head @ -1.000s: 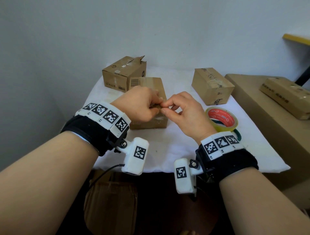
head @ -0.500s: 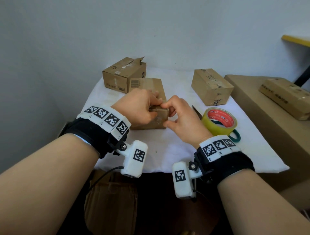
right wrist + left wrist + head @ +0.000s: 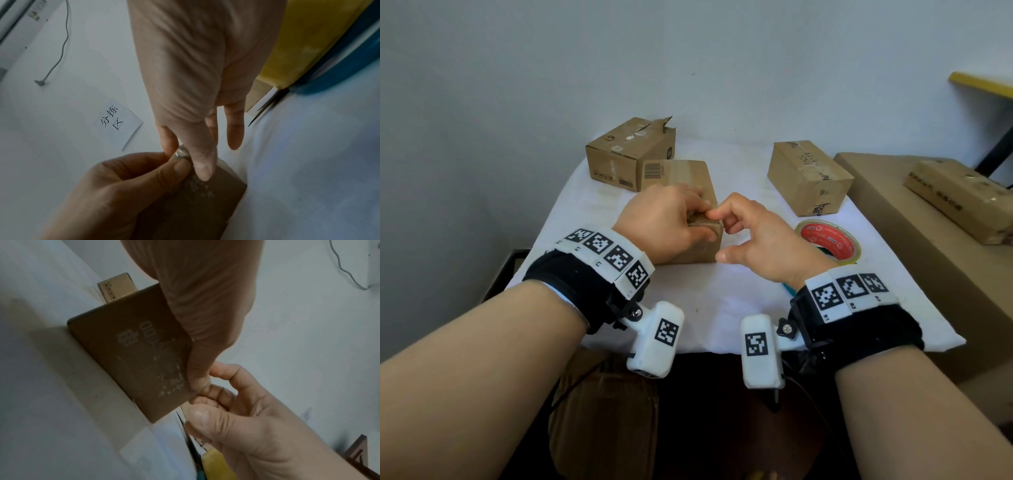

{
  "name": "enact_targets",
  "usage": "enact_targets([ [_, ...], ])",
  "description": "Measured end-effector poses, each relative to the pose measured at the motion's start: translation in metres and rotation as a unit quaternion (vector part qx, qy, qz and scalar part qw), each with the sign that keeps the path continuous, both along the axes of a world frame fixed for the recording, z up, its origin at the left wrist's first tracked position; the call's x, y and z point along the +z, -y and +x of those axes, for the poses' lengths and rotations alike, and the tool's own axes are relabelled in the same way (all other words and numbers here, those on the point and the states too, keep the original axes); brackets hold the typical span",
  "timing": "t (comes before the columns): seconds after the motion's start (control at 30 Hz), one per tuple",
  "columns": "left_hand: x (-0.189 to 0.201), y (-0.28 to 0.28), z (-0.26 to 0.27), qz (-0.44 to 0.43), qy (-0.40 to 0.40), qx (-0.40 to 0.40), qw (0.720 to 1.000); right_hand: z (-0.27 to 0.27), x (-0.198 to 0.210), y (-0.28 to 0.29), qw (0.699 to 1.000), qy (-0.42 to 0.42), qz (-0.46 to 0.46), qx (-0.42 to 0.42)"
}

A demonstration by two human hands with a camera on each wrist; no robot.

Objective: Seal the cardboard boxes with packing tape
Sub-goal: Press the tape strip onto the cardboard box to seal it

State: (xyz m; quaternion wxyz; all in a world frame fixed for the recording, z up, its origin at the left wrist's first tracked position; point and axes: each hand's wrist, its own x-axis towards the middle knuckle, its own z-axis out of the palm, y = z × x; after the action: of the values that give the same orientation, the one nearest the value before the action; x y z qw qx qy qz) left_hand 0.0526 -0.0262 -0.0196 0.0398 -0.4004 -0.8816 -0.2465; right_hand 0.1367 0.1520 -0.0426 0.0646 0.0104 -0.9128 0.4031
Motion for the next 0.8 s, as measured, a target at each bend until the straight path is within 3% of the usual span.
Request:
enact_targets([
  [0.13,-0.005,-0.001,-0.003,-0.054,-0.013,0.014,0.998,0.0,0.002,0.0,1.0,0.003,-0.021,0.001],
  [0.37,-0.001,0.007,-0.008,-0.093,0.011,-0.034,0.995,-0.005,0.002,0.012,0.997,-0.031,-0.064,-0.037],
  [0.5,0.007,0.011,-0.01,-0.085,0.071,-0.041,0.993,-0.012,-0.006,0.018,0.994,-0.052,-0.043,-0.089],
  [0.8,0.002,0.009,-0.013,-0.069,0.064,-0.044,0.995,-0.011,-0.015,0.023,0.995,-0.042,0.036,-0.078],
])
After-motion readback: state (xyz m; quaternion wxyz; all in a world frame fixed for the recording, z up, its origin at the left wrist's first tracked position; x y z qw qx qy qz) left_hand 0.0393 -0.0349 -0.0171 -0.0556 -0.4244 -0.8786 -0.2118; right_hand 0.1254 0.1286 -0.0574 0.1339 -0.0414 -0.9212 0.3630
